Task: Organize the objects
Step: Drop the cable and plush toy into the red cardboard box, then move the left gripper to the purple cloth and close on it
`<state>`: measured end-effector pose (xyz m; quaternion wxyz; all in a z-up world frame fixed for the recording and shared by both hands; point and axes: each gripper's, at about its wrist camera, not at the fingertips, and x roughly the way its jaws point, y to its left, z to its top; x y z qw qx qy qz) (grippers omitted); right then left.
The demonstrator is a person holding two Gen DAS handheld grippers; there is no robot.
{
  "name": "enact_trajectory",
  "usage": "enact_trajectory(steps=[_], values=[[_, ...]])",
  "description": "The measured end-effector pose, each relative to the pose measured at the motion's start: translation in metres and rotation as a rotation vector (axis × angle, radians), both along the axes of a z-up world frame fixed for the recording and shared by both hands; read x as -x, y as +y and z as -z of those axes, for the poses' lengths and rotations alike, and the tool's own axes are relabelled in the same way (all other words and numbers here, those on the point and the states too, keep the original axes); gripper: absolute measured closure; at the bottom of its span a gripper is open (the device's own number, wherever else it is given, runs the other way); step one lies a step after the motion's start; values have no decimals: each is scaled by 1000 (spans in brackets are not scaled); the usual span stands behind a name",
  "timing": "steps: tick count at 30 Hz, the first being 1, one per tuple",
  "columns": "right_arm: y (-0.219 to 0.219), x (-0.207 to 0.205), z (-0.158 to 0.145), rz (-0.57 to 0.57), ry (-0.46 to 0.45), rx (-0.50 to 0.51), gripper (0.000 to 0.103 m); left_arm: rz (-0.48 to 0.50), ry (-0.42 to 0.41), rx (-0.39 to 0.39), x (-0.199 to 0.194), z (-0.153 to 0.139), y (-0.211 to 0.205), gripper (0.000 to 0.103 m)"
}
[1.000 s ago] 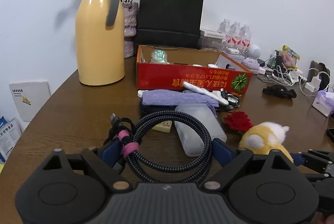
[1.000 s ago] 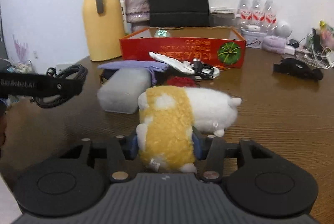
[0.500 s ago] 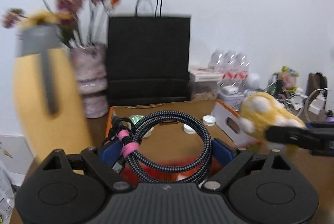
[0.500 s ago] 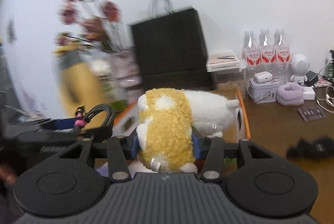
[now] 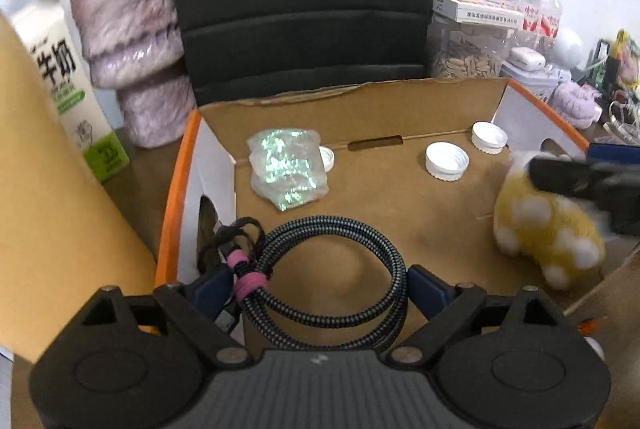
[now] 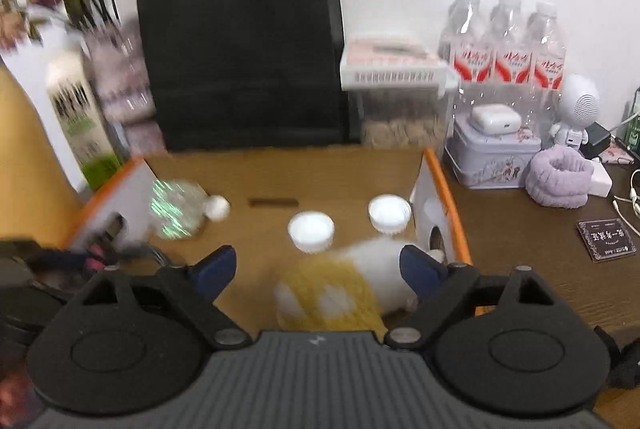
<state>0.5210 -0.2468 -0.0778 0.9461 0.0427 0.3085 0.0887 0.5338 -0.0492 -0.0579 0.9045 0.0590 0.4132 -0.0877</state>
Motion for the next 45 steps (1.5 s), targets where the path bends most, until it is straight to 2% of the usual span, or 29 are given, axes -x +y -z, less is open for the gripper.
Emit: enact_trajectory(steps=[4,6,7,8,9,10,11,12,13,16,17,20,22,24,25,27,29,31,33,39,45], values=[[-16,31,-31,5,-73,-83,5,-67,39,113,-1,-15,16,5],[-21,55,-41,-13,-120,-97,2,-97,40,107,1,-26,17,6],[-23,68,-44,-25,-136,-100,1,-113,14,91,7,-38,17,6],[-24,82,-46,-38,-157,-104,0,-79,-68,109,14,-47,17,0],[-25,93,-46,-49,-171,-106,0,-19,-167,99,17,-49,17,0],[-24,102,-45,-52,-175,-102,0,-20,-186,30,11,-47,15,0],[-24,112,-43,-48,-171,-93,0,-108,-139,-76,4,-44,12,4],[-25,123,-42,-49,-178,-89,0,-163,-115,-118,2,-43,12,9],[-27,132,-40,-55,-189,-91,0,-176,-105,-110,6,-45,15,9],[-33,165,-33,-34,-198,-114,0,-108,-119,40,43,-58,23,8],[-35,176,-28,-18,-186,-128,0,-89,-139,65,59,-63,25,8],[-38,212,-15,10,-165,-175,0,-35,-296,123,130,-70,31,0],[-36,242,-5,42,-140,-194,0,-21,-366,175,185,-62,39,0],[-34,281,5,89,-120,-226,0,-1,-332,230,230,-52,50,0],[-34,308,12,104,-152,-258,0,24,-321,261,255,-48,57,0],[-31,348,24,123,-199,-275,0,62,-350,269,297,-42,70,0],[-23,370,32,108,-177,-220,0,76,-398,218,333,-43,77,0],[-14,380,35,57,-158,-126,0,33,-390,209,357,-45,83,0],[-9,386,34,60,-172,-61,0,12,-378,225,374,-46,88,0],[-8,403,25,62,-213,-89,0,-31,-417,262,407,-52,98,0],[2,418,29,2,-200,-6,0,-37,-384,281,412,-38,90,0]])
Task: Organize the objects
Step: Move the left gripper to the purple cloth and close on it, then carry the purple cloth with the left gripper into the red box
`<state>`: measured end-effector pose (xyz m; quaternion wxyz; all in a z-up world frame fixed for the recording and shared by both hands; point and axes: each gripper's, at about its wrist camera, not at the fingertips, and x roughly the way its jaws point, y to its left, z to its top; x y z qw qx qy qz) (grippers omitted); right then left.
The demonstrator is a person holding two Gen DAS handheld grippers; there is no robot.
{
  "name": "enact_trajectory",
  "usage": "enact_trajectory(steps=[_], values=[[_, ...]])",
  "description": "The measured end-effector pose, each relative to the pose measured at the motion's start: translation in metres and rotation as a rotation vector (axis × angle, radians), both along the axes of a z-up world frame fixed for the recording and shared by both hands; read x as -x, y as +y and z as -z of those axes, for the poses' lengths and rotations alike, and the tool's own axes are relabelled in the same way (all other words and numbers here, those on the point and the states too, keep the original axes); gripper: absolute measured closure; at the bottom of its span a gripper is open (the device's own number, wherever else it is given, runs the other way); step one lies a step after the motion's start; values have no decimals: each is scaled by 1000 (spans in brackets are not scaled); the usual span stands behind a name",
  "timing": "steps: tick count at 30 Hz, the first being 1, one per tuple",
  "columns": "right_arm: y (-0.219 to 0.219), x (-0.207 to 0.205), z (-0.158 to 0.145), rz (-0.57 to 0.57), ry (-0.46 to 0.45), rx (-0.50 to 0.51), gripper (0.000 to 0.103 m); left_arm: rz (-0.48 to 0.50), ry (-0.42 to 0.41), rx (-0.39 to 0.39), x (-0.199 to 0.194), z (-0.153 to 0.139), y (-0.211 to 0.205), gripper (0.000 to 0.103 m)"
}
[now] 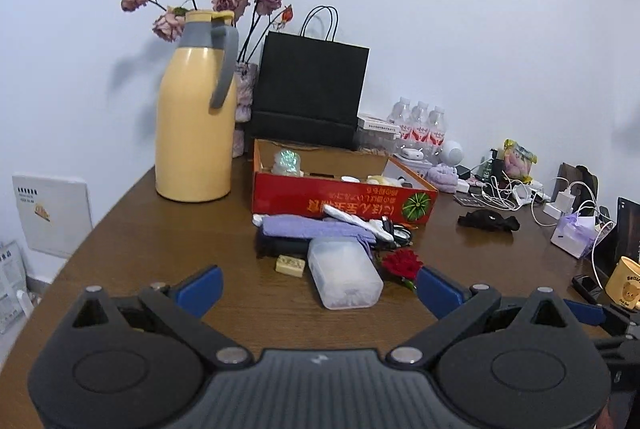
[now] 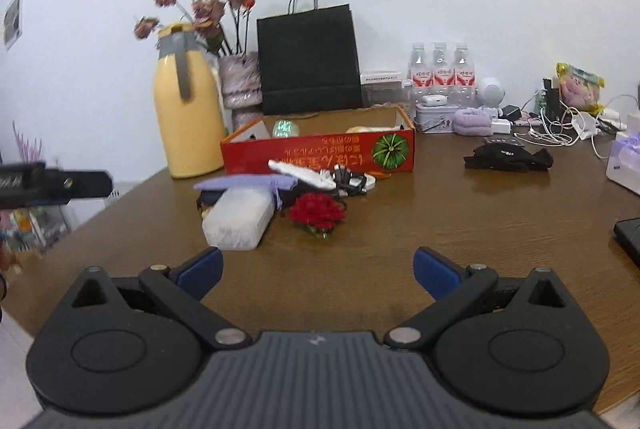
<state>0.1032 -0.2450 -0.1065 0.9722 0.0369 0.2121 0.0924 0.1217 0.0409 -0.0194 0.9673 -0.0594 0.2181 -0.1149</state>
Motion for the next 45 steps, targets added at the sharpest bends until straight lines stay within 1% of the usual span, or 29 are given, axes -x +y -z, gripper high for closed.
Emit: enact_trajectory(steps=[2,4,7,8,10,12,14,16,19,20,21,22,23,24,25,26,27,28,29,30,31,32,33,34,35,36,39,42,45], values=[[0,2,3,-9,-11,40,0,-8,26,-15,-3,7,-6,0],[-2,2,4,-5,-39,103,0,-32,61,-73,-8,14,-16,0],[-8,-6,4,29,-64,185,0,-53,71,-114,-16,23,-20,0],[-11,-12,4,35,-62,189,0,-50,78,-114,-21,25,-20,0],[-18,-30,1,29,-48,169,4,-30,80,-116,-34,29,-23,0],[-21,-51,-1,15,-35,145,13,-18,74,-139,-51,33,-29,0],[-19,-74,-3,-9,-21,119,17,-8,49,-166,-70,38,-35,1],[-13,-97,-2,-46,-4,96,18,-5,38,-183,-94,40,-37,2],[5,-134,5,-91,32,99,20,-6,46,-156,-140,40,-30,2],[9,-147,7,-102,58,84,25,-7,64,-143,-156,40,-27,6],[11,-160,9,-117,78,46,30,-17,94,-128,-173,42,-23,14],[12,-172,10,-132,97,-8,31,-26,134,-104,-192,44,-18,15],[13,-187,11,-144,113,-73,35,-29,163,-83,-204,47,-14,16],[14,-197,11,-146,121,-113,40,-24,204,-53,-218,51,-9,20],[17,-208,12,-150,129,-145,42,-4,227,-27,-227,53,-6,24],[21,-219,14,-159,143,-170,44,10,242,-2,-233,56,-4,35],[27,-231,18,-166,170,-181,51,7,273,26,-240,60,0,56],[31,-240,22,-174,197,-186,58,-9,292,42,-243,63,2,59],[36,-251,29,-181,233,-201,72,-23,282,49,-243,62,4,68],[39,-257,35,-183,261,-226,76,-30,276,44,-241,61,5,73],[41,-260,38,-170,265,-240,76,-36,271,35,-239,59,6,76],[43,-258,38,-166,250,-228,79,-40,269,27,-237,58,6,80],[45,-254,36,-169,234,-211,89,-39,271,23,-235,56,6,83],[46,-249,32,-172,217,-199,94,-41,269,14,-230,54,5,85],[47,-241,28,-173,194,-190,94,-38,262,7,-225,50,5,94],[45,-236,24,-178,178,-183,95,-27,246,4,-218,45,4,101],[43,-202,7,-190,106,-150,95,17,183,27,-182,28,-3,101],[38,-156,-7,-177,39,-128,95,43,133,19,-139,17,-14,101],[33,-110,-11,-161,-8,-113,95,34,117,73,-96,13,-17,101]])
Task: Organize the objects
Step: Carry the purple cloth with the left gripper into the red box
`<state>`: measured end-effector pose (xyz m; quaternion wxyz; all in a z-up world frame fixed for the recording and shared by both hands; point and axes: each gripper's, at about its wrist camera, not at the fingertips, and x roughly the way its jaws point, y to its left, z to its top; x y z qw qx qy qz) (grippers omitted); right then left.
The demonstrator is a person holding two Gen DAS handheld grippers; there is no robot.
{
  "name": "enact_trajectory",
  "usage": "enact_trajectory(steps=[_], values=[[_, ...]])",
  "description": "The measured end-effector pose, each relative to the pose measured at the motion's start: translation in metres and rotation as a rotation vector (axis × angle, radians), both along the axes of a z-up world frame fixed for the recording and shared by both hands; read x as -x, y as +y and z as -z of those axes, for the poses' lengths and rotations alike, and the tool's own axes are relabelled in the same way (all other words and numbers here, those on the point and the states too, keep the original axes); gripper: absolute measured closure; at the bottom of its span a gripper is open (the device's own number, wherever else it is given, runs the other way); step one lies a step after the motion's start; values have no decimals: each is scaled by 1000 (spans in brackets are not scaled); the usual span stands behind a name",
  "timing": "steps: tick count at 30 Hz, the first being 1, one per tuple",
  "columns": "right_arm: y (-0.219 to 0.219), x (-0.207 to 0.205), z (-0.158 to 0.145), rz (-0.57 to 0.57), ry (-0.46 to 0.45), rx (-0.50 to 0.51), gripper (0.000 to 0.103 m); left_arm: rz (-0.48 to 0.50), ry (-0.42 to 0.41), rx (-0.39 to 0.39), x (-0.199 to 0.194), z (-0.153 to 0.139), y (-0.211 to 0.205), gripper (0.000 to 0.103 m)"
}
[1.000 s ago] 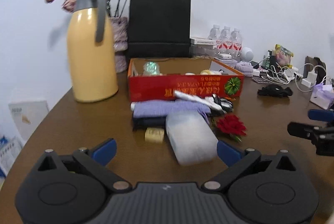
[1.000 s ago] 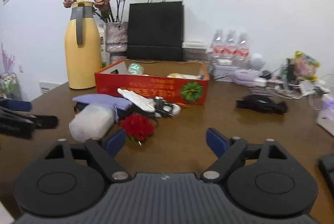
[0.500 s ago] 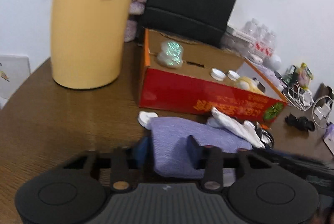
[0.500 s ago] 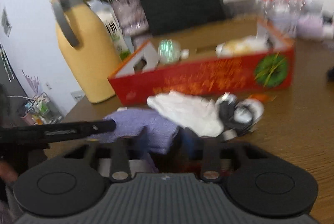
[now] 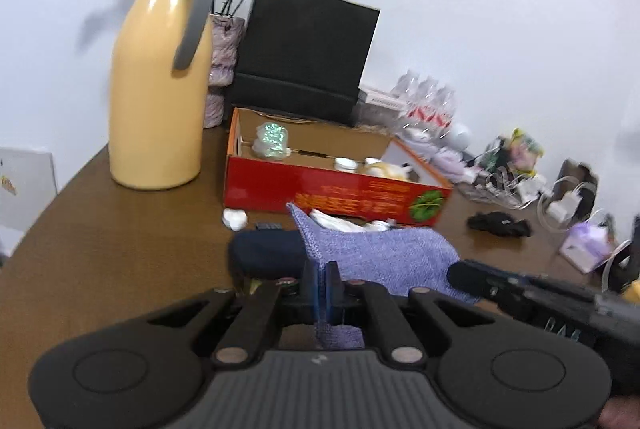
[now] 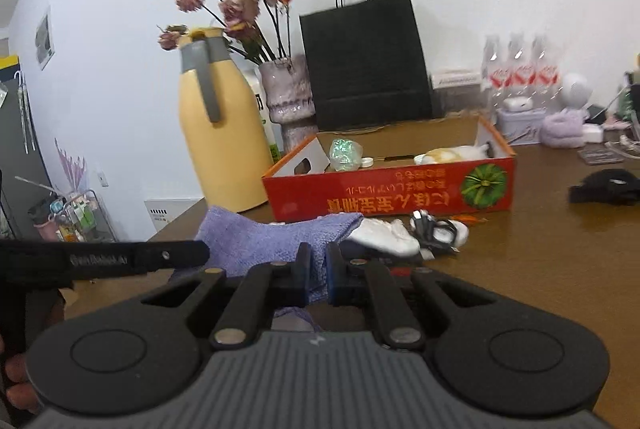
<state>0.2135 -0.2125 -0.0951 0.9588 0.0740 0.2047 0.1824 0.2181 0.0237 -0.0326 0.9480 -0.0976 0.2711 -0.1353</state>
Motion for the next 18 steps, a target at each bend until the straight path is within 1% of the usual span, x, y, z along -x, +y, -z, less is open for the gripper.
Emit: enact_trajectory(steps=[2,4,5,6,9,10,15,18], values=[[-2,22,3,7,-28,33,95,-9,2,22,20,1,-2,101],[-3,36,6,5,-10,60,95,-7,27,34,36,4,-4,101],[-5,43,7,1,8,57,95,3,46,40,43,5,-5,101],[-7,51,8,-6,17,51,95,17,48,41,49,4,-6,101],[-15,75,7,3,14,50,95,48,28,2,68,-1,-12,101],[-19,81,6,12,14,40,95,60,25,1,73,-3,-14,101],[-34,97,4,47,18,26,95,104,9,-10,86,-8,-30,101],[-39,105,2,52,2,30,95,127,0,-24,93,-9,-41,101]])
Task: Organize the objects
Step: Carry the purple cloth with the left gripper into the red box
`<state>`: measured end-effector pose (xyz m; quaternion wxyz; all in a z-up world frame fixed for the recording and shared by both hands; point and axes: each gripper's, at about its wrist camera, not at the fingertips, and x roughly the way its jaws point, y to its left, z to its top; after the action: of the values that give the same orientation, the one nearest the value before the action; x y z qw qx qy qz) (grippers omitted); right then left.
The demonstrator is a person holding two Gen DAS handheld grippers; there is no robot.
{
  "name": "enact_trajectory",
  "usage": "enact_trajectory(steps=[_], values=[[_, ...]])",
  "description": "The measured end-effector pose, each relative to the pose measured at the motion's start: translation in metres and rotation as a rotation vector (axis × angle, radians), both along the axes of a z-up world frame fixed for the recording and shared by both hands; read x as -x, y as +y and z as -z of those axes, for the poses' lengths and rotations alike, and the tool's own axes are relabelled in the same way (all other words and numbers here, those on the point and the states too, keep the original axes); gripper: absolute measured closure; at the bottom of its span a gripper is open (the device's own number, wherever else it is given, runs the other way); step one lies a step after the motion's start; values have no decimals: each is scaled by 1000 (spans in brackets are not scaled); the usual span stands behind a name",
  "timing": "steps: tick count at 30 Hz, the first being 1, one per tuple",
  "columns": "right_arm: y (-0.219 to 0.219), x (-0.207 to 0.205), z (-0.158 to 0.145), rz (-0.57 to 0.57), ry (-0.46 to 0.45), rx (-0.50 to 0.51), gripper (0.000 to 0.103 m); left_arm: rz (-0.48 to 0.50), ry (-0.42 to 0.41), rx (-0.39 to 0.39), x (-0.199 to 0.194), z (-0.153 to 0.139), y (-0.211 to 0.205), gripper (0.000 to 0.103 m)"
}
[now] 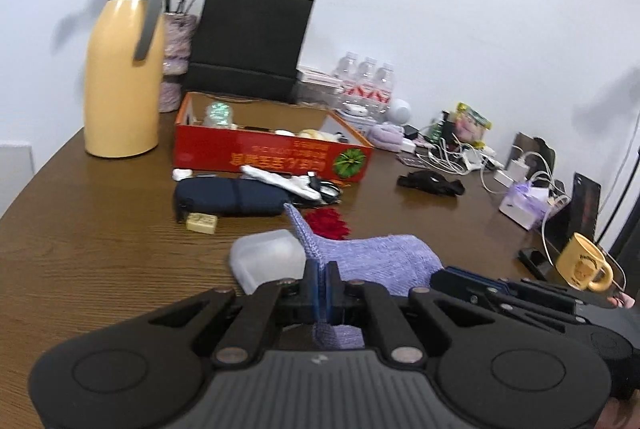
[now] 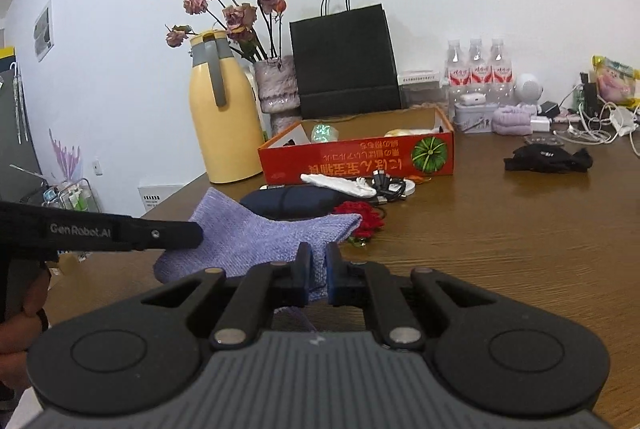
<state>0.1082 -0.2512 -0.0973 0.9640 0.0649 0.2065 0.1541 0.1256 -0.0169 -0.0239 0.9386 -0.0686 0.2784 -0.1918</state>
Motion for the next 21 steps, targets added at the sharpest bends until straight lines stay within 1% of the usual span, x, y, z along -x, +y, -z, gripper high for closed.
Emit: enact_trajectory(steps=[3,8,10,12,14,17,19,21], values=[[-3,4,2,5,-1,-3,95,15,-7,-7,4,1,-6,101],[-10,2,-2,24,-23,-22,95,-13,6,-6,-7,1,-5,101],[-15,-5,-8,26,-35,-34,95,-3,-26,0,-13,-6,-6,101],[-20,-17,-14,20,-49,-45,95,9,-77,-2,-19,-14,-8,101],[-22,-33,-22,23,-77,-26,95,12,-142,-12,-26,-21,-11,101],[-22,-62,-33,19,-112,17,95,29,-181,1,-52,-27,-13,101],[-18,-93,-44,3,-118,33,95,25,-196,-8,-82,-34,-13,101],[-14,-126,-56,-19,-125,24,95,29,-185,-10,-123,-44,-12,101]])
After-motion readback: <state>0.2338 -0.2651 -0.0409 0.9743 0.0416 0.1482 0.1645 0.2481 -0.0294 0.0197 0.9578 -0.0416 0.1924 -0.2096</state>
